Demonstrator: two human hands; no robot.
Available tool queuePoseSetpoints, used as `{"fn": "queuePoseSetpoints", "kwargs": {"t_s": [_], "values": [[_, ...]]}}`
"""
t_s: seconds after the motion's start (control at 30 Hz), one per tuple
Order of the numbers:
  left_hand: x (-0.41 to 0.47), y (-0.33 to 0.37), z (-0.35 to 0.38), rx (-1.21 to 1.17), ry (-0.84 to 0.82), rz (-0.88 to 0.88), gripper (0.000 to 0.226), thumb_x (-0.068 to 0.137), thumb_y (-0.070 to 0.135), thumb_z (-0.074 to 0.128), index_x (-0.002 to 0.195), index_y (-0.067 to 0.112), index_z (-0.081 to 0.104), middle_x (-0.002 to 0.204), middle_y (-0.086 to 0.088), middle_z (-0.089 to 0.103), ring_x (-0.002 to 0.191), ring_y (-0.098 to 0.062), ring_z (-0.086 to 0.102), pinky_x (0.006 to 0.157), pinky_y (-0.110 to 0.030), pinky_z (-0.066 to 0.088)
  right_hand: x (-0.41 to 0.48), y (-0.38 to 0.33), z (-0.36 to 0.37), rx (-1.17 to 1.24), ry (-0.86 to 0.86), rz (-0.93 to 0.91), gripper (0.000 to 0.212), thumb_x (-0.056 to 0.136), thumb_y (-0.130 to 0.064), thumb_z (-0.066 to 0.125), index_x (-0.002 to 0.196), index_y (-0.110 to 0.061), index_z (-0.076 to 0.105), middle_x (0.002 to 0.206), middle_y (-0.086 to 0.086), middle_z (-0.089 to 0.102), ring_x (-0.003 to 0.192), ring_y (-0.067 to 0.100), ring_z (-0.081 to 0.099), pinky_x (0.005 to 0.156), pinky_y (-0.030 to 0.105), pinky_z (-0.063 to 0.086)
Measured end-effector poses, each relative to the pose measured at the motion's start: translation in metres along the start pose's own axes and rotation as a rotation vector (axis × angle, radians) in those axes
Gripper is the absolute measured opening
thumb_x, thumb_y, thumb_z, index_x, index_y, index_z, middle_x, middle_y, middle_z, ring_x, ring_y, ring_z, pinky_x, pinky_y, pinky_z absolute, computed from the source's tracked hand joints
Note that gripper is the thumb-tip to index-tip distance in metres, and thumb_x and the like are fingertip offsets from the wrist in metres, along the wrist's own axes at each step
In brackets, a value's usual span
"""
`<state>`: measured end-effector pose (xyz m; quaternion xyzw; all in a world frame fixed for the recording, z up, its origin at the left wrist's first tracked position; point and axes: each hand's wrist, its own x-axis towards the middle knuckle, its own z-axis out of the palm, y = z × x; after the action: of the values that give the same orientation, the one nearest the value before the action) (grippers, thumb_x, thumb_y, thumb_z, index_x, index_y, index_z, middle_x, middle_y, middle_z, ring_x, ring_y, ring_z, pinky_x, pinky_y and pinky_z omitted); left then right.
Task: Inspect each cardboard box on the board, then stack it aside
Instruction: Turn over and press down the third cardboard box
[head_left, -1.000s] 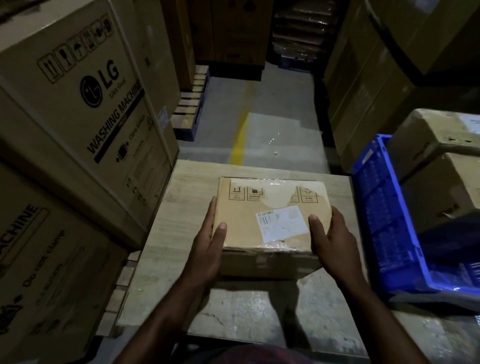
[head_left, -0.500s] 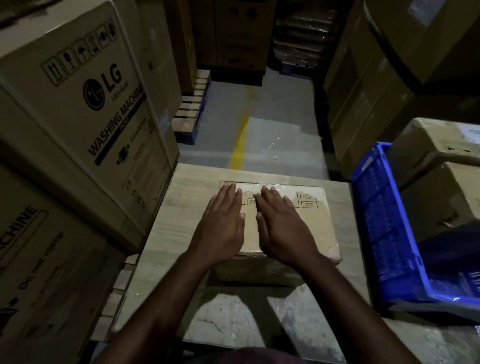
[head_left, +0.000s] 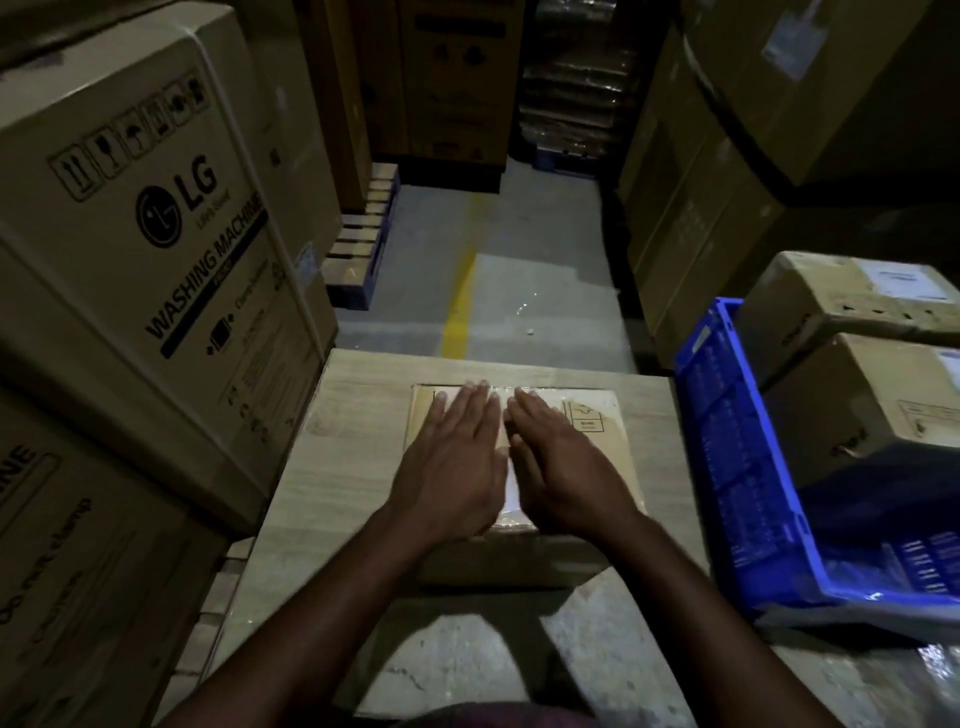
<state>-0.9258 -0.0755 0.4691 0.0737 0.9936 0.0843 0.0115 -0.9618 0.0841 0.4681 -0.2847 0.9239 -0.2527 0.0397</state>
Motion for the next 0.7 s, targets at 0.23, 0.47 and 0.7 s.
{"fn": "queuePoseSetpoints", "kwargs": {"t_s": [0.23, 0.47, 0.7], "values": [[0.013, 0.016, 0.015, -0.001, -0.039, 0.037, 0.063, 0.106, 0.038, 0.020, 0.159, 0.012, 0.000, 0.167, -0.005, -0.009, 0.153, -0.017, -0.012, 0.125, -0.036, -0.005, -0.013, 0.037, -0.006, -0.174, 0.033, 0.002, 0.047, 0.104, -0.020, 0.043, 0.149, -0.009, 0.044, 0.159, 0.008, 0.038, 0.151, 0.020, 0.026, 0.122, 0.027, 0.011], [0.012, 0.018, 0.013, 0.011, -0.030, 0.025, 0.065, 0.104, 0.040, 0.020, 0.159, 0.013, -0.001, 0.167, -0.004, -0.010, 0.153, -0.017, -0.012, 0.125, -0.038, -0.003, -0.013, 0.040, -0.013, -0.079, 0.071, 0.002, 0.047, 0.103, -0.023, 0.046, 0.150, -0.015, 0.045, 0.161, 0.003, 0.035, 0.151, 0.015, 0.024, 0.119, 0.019, 0.007], [0.031, 0.029, 0.013, -0.026, 0.030, 0.029, 0.078, 0.095, 0.056, 0.019, 0.160, 0.014, 0.007, 0.168, -0.004, -0.002, 0.154, -0.015, -0.008, 0.124, -0.041, -0.005, -0.004, 0.059, -0.021, -0.163, 0.024, 0.140, 0.069, 0.102, -0.049, 0.031, 0.160, -0.014, 0.020, 0.168, 0.002, 0.014, 0.155, 0.013, 0.005, 0.125, 0.030, 0.005]]}}
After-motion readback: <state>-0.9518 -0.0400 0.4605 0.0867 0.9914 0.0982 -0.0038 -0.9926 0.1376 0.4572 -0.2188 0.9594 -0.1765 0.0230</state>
